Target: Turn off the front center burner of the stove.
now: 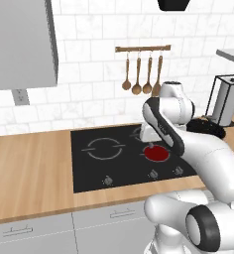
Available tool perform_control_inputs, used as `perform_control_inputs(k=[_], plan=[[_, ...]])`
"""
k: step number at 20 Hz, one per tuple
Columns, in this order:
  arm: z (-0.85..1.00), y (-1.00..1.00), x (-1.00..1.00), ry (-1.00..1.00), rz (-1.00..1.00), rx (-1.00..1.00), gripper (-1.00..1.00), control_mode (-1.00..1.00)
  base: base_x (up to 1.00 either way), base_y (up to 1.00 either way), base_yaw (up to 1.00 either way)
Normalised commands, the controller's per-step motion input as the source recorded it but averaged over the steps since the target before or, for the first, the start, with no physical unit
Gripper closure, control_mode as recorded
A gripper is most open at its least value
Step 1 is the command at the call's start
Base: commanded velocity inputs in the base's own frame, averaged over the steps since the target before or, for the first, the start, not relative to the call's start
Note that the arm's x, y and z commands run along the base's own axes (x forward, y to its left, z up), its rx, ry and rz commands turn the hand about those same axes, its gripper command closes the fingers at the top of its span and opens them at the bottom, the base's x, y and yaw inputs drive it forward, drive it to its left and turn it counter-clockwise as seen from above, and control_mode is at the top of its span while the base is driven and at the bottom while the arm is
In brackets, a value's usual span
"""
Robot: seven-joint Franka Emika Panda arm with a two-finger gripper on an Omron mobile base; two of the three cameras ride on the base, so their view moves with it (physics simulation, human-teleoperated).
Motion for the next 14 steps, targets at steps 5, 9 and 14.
perform_control_inputs(k=[5,9,14], plan=[[-0.43,-0.01,0.0,0.02,0.0,0.0,-1.0,-1.0,0.0,0.0,0.0],[-0.42,0.0,0.01,-0.01,0.0,0.0,-1.0,-1.0,0.0,0.0,0.0],[-0.56,-0.01,0.0,0.0,0.0,0.0,-1.0,-1.0,0.0,0.0,0.0]])
